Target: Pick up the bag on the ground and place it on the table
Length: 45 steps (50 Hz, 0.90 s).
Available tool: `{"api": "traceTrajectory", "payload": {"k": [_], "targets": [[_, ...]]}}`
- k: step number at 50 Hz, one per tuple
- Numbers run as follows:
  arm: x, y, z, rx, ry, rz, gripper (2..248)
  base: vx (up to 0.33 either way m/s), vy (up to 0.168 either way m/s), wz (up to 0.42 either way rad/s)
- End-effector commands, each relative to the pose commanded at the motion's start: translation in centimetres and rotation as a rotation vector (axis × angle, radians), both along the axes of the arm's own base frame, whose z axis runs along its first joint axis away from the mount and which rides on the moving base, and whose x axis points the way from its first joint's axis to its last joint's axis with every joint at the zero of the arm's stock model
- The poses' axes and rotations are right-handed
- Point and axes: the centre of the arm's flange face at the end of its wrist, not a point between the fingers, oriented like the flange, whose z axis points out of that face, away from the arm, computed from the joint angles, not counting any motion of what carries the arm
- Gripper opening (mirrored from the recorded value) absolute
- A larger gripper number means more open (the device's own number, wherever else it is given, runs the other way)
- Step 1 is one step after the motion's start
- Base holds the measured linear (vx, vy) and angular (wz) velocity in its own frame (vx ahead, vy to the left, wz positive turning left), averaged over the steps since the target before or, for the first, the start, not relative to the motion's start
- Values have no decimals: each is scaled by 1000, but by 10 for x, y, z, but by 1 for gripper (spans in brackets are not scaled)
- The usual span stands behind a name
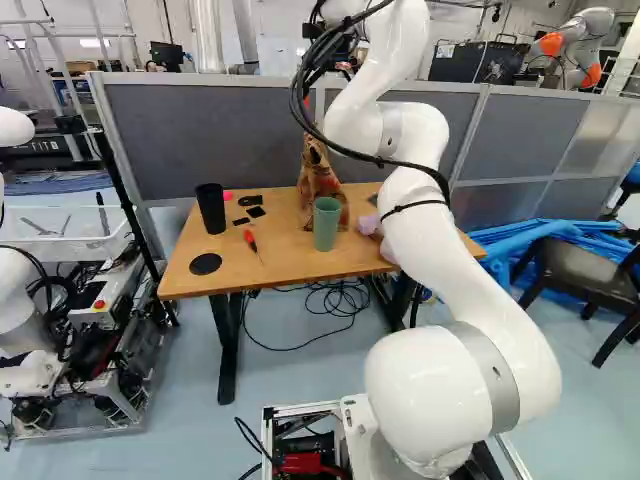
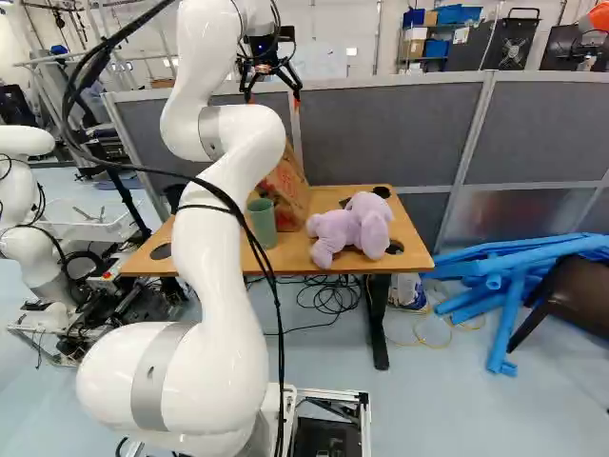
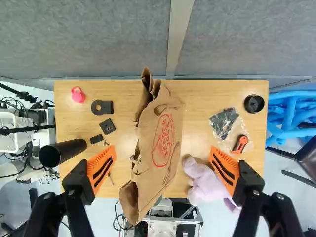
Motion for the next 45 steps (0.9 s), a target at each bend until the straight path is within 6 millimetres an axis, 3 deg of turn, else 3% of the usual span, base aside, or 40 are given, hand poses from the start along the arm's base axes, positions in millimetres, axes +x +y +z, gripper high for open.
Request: {"api": "traceTrajectory", "payload": {"k": [45], "targets": [[0, 0, 0, 0, 0, 0, 247, -109, -3, 7]]}}
